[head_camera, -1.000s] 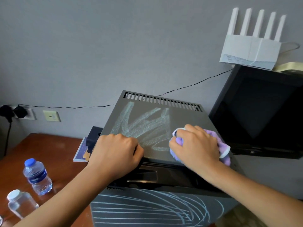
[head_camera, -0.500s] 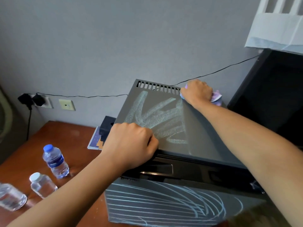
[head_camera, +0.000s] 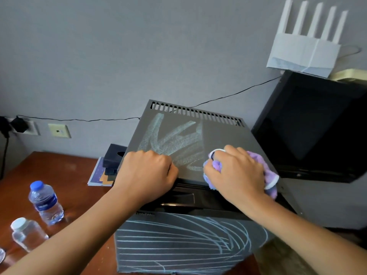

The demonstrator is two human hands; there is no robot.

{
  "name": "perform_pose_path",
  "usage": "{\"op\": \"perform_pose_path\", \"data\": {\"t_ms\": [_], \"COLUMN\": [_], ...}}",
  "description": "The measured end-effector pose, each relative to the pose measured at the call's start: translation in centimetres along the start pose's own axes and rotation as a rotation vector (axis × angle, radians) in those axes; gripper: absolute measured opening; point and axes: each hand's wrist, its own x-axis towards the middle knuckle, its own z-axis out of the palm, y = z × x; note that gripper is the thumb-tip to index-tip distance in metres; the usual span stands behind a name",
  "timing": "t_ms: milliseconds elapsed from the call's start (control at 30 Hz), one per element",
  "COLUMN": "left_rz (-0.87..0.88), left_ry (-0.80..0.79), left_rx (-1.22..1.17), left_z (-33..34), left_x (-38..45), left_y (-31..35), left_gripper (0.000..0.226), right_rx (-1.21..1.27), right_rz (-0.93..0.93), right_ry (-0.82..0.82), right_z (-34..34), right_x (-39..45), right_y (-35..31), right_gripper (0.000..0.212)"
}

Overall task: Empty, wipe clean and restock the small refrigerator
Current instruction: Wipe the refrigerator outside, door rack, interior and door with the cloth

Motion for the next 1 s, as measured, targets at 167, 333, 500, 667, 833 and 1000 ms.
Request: {"op": "perform_pose_path", "data": {"t_ms": [167, 333, 500, 667, 833, 1000], "left_rz": [-0.002, -0.008, -0.009, 0.003, -0.003, -0.011], "left_ry": [-0.024, -0.018, -0.015, -0.003, -0.012, -0.007], "left_rx": [-0.009, -0.026, -0.026, -0.031, -0.024, -0.028], "left_z": [0.3, 0.3, 0.2, 0.3, 0.4, 0.2], "left_x": [0.2, 0.3, 0.3, 0.3, 0.2, 0.1], "left_y": [-0.1, -0.2, -0.3, -0.3, -0.3, -0.1], "left_gripper": [0.041, 0.04, 0.041, 0.041, 0.041, 0.041], "right_rx": [-0.044, -0.078, -0.1, -0.092, -0.1, -0.122], "right_rz": [0.075, 0.203, 0.248, 0.236, 0.194, 0.064], "right_ry": [-0.154, -0.181, -0.152, -0.145, -0.174, -0.163], "right_z": [1.8, 7.7, 13.0, 13.0, 9.1, 3.2], "right_x": [4.3, 14.8, 22.1, 21.8, 16.4, 6.8], "right_y": [0.6, 2.5, 4.0, 4.3, 2.5, -0.3], "right_gripper": [0.021, 0.026, 0.03, 0.028, 0.029, 0.028]}}
